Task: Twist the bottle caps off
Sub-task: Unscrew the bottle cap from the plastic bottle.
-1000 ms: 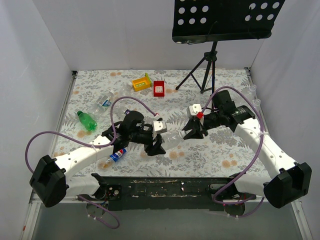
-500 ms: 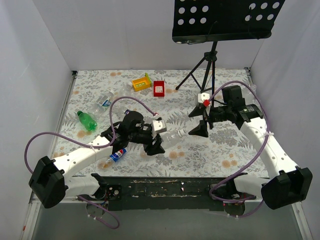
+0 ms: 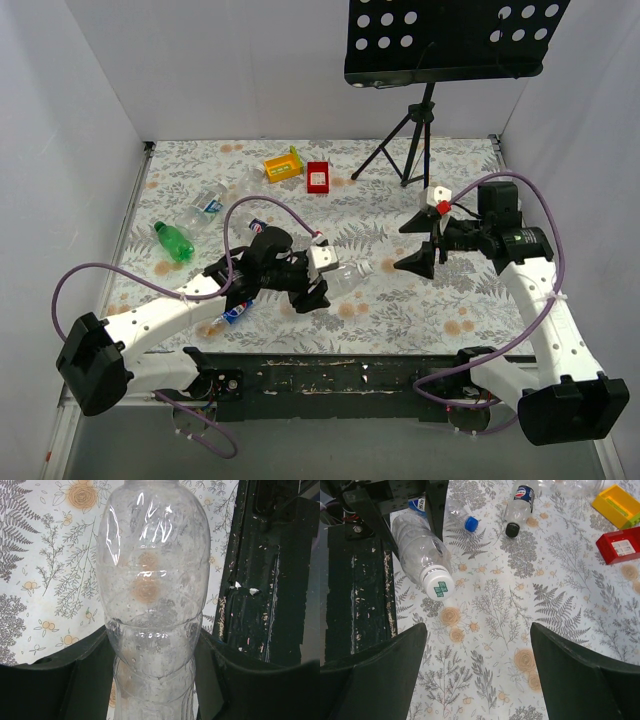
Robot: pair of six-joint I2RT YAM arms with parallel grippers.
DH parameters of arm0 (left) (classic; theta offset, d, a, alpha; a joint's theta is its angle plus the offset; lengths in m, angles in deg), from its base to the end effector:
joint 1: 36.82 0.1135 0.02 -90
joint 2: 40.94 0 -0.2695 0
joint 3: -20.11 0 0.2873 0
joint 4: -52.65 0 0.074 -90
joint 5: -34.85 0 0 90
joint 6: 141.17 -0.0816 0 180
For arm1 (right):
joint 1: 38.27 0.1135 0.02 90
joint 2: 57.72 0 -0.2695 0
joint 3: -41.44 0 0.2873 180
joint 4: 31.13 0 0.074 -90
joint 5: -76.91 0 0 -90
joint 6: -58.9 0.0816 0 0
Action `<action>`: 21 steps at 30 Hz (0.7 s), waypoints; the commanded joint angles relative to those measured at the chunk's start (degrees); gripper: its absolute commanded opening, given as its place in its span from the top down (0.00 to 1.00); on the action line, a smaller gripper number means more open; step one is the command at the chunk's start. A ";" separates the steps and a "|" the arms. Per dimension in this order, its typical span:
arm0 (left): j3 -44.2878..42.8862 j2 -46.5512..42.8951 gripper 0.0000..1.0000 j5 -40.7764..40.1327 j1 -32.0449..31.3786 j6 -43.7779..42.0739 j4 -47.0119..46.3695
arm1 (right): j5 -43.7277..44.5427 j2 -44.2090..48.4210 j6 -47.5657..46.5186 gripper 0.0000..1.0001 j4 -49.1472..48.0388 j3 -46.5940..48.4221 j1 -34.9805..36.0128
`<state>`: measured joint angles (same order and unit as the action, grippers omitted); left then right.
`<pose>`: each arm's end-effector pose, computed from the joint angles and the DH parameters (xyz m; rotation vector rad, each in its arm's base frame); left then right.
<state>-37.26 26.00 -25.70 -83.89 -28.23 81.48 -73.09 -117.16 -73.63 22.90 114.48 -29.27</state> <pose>0.1827 -0.2553 0.2236 0.8053 2.2990 -1.1903 0.2355 0.1088 0.3387 -1.2952 1.5062 0.8054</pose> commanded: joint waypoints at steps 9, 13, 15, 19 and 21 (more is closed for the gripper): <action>-2.06 -1.28 0.86 -6.51 -3.64 -1.32 -0.43 | -5.47 0.29 6.83 0.02 -2.69 -3.86 -2.23; -1.61 -1.28 0.86 -7.04 -4.08 -1.05 -1.22 | -5.56 -0.06 9.03 0.02 -4.27 -5.18 -2.75; -1.53 -1.37 0.86 -7.22 -4.17 -0.88 -1.57 | -5.73 -0.24 9.21 0.02 -4.45 -5.44 -2.93; -1.35 -1.20 0.86 -7.74 -4.61 -0.70 -2.01 | -6.17 -0.41 9.65 0.02 -4.80 -5.62 -3.10; -1.44 -1.11 0.86 -8.09 -4.79 -0.70 -2.18 | -6.26 -0.50 10.00 0.02 -4.97 -5.53 -3.19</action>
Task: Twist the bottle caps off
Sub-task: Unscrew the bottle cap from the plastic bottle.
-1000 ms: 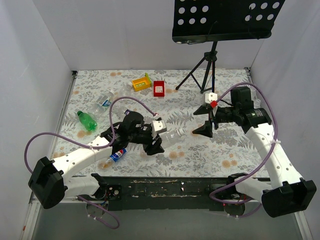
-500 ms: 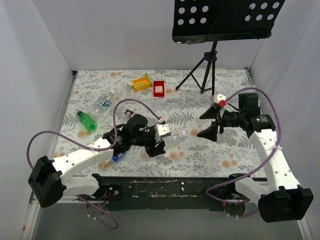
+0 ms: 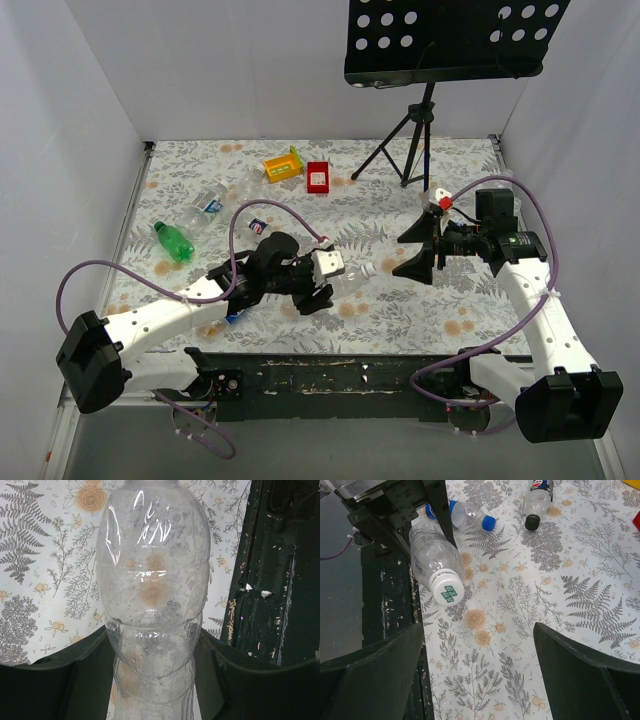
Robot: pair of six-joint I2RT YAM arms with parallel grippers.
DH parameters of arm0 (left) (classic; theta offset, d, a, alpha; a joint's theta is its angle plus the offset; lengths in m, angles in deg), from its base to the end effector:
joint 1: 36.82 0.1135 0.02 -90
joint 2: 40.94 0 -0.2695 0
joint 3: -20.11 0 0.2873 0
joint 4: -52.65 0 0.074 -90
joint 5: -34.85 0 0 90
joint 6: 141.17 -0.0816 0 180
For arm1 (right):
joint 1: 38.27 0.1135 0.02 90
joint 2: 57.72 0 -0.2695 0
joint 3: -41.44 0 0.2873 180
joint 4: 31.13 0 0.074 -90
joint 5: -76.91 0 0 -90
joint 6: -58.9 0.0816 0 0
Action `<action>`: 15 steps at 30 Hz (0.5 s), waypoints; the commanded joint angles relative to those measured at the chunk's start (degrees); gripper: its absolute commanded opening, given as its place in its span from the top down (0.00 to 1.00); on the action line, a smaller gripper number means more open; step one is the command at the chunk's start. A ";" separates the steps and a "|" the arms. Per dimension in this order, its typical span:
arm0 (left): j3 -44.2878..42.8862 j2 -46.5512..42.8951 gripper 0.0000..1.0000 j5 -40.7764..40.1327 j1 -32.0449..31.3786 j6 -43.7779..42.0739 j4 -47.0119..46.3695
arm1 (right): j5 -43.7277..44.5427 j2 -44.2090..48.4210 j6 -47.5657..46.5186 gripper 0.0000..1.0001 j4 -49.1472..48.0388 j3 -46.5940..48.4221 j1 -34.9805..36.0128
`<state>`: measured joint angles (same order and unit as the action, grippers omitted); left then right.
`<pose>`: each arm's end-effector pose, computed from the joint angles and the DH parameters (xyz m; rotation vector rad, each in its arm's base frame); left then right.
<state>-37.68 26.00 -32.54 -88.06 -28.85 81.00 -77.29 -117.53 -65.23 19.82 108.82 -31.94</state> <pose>0.1737 -0.2665 0.2249 0.8299 2.2690 -1.0949 0.2393 0.1005 0.3091 -1.1568 1.6306 0.9755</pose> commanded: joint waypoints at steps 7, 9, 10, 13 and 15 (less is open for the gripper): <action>-1.11 -1.11 0.86 -3.36 -1.40 -0.53 -1.88 | -3.12 -0.75 2.75 0.02 -1.89 0.13 -0.61; -1.02 -1.19 0.86 -3.62 -1.58 -0.62 -2.06 | -3.12 -1.01 2.84 0.02 -1.80 0.13 -0.61; -1.02 -1.11 0.86 -3.71 -1.58 -0.62 -2.06 | -3.03 -1.01 3.01 0.02 -1.72 0.13 -0.61; -0.85 -0.93 0.86 -4.07 -1.75 -0.70 -2.23 | -3.12 -1.18 3.02 0.02 -1.80 0.13 -0.61; -0.93 -0.84 0.86 -4.24 -1.84 -0.71 -2.14 | -3.12 -1.27 2.93 0.02 -1.63 0.13 -0.61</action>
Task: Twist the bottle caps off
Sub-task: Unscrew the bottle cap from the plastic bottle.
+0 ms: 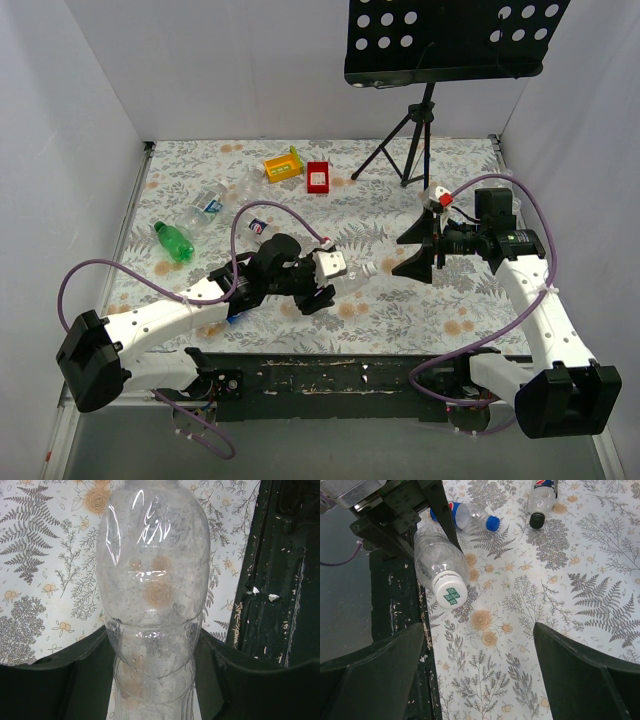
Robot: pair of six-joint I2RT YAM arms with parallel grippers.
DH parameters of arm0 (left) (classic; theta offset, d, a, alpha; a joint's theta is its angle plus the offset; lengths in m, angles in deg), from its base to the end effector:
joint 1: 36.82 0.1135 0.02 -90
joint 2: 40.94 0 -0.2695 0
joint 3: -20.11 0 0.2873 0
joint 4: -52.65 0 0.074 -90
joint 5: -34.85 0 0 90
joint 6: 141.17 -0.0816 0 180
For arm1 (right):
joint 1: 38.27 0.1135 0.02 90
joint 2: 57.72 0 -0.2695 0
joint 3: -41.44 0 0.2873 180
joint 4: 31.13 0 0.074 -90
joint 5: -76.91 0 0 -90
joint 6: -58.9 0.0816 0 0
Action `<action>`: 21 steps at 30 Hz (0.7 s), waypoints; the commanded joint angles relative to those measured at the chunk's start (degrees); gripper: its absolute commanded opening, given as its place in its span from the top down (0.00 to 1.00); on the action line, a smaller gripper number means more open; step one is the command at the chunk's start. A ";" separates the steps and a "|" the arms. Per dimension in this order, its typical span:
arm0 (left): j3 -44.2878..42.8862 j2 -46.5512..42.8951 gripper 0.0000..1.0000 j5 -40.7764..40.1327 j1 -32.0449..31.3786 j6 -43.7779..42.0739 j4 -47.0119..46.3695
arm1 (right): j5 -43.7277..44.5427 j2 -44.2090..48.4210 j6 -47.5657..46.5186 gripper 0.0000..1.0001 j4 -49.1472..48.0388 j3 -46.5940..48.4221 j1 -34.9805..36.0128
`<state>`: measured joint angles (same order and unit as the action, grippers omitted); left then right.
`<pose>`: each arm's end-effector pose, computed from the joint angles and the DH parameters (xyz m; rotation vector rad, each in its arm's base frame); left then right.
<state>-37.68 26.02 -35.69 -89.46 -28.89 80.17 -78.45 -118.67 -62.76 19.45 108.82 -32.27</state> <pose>0.1721 -0.2702 0.2255 0.8234 2.2500 -1.0537 0.2430 0.1001 0.3060 -1.1209 1.6612 1.0281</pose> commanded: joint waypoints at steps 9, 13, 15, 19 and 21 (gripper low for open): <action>-0.58 -0.95 0.86 -2.24 -0.80 -0.57 -1.66 | -2.66 -1.72 0.37 0.02 0.32 1.27 -0.29; -0.49 -1.13 0.86 -2.94 -0.97 -0.49 -1.84 | -3.10 -3.21 -0.42 0.02 2.51 2.41 -0.29; -0.49 -1.22 0.87 -3.38 -1.06 -0.49 -1.93 | -3.37 -4.17 -1.29 0.02 4.36 3.29 -0.29; -0.41 -1.30 0.86 -3.99 -1.23 -0.49 -2.19 | -3.28 -6.72 -4.45 0.02 9.02 5.83 -0.20; -0.41 -1.30 0.87 -4.35 -1.32 -0.49 -2.46 | -3.11 -7.69 -5.60 0.02 10.95 6.63 -0.20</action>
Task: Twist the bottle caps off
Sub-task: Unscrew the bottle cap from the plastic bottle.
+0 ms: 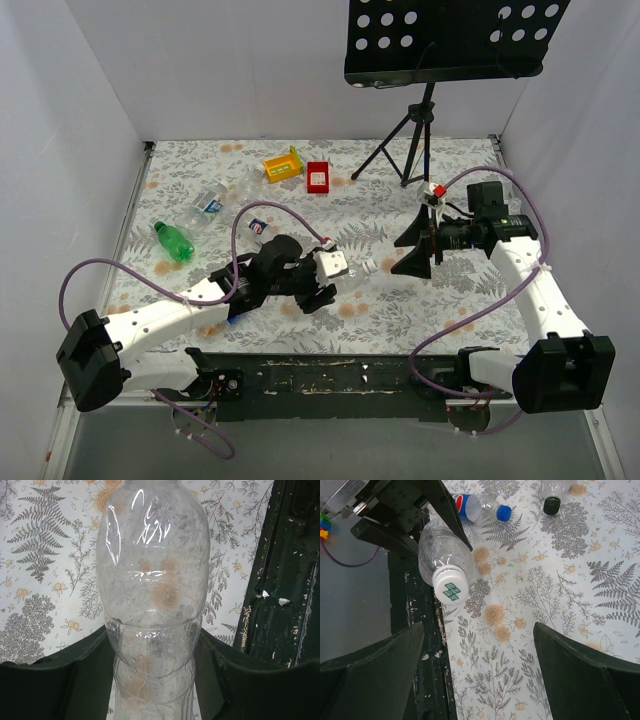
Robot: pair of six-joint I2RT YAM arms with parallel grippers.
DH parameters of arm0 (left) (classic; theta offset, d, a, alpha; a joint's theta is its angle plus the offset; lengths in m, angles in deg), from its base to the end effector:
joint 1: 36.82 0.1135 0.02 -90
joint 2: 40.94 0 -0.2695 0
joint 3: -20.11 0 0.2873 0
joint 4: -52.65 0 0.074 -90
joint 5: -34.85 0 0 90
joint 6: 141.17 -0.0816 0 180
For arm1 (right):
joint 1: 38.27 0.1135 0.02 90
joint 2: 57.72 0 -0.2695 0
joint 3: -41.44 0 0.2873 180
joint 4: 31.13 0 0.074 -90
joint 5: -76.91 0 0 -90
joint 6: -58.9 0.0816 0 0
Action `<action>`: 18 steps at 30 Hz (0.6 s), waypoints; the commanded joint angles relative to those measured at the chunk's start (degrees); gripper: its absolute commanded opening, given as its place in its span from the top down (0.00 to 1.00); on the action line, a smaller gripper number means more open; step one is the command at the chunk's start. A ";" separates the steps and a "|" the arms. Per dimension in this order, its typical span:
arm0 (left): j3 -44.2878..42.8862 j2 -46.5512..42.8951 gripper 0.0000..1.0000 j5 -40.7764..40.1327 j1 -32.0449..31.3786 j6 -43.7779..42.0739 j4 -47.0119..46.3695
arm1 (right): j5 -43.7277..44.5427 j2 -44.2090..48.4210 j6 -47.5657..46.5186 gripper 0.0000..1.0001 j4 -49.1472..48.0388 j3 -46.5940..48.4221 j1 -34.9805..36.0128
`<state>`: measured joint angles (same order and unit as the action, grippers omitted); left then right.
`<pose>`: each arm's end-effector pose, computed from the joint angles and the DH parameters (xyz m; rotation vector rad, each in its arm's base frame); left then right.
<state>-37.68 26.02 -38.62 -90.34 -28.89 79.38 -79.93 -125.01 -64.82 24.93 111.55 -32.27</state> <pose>0.1725 -0.2723 0.2265 0.8065 2.2327 -1.0139 0.2571 0.1025 0.2912 -1.1038 1.7511 1.1344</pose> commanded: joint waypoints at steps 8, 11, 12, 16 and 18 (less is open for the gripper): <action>-0.41 -0.87 0.87 -4.84 -1.24 -0.49 -3.34 | -0.30 -3.02 -1.19 0.02 5.30 4.60 -0.11; -0.58 -0.60 0.87 -6.07 -1.50 -0.49 -4.04 | 1.54 -3.38 3.47 0.02 1.88 4.25 -0.20; -0.58 -0.43 0.87 -6.42 -1.68 -0.49 -4.22 | 1.72 -3.46 4.61 0.02 1.17 4.16 -0.20; -0.58 0.10 0.87 -7.83 -2.20 -0.22 -5.18 | 1.90 -3.82 9.27 0.02 -2.08 3.64 0.06; -0.49 0.37 0.87 -8.36 -2.38 -0.22 -5.80 | 3.56 -3.73 16.88 0.02 -5.76 2.94 0.41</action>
<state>-37.68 26.39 -44.69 -92.06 -28.87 76.17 -77.64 -128.81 -59.07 25.94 113.70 -32.25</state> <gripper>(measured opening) 0.529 0.981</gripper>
